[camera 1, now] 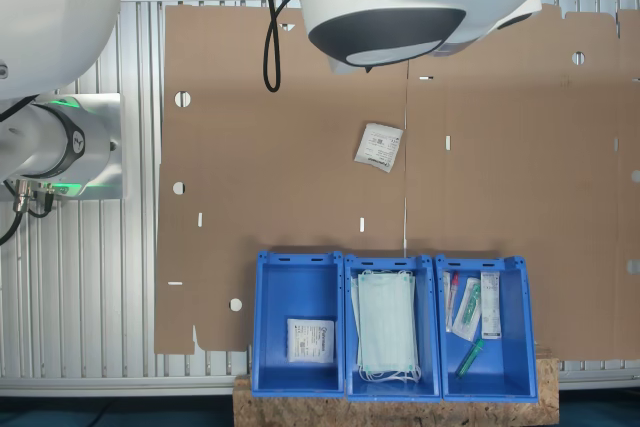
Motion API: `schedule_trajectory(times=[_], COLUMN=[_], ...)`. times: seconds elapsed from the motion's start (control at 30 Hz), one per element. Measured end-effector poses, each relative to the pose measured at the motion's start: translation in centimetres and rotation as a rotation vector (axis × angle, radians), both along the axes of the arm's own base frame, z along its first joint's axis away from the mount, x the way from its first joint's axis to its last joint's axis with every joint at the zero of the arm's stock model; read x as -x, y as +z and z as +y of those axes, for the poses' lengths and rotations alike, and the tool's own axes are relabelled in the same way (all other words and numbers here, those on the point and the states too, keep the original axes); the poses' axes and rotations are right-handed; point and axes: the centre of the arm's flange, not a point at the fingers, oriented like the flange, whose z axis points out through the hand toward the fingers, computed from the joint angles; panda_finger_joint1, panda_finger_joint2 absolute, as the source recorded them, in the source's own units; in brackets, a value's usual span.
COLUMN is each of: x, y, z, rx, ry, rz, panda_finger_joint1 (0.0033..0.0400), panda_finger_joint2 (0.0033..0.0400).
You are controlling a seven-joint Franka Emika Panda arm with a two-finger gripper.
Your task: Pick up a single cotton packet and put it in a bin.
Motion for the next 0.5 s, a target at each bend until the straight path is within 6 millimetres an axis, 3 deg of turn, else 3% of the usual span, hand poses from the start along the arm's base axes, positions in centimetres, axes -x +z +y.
schedule_trajectory(times=[0.5], x=[-1.6], y=[-4.9], z=[-0.9], rx=[-0.014], ry=[0.004], rz=[0.063], panda_finger_joint1=[0.0400], panda_finger_joint2=[0.0400])
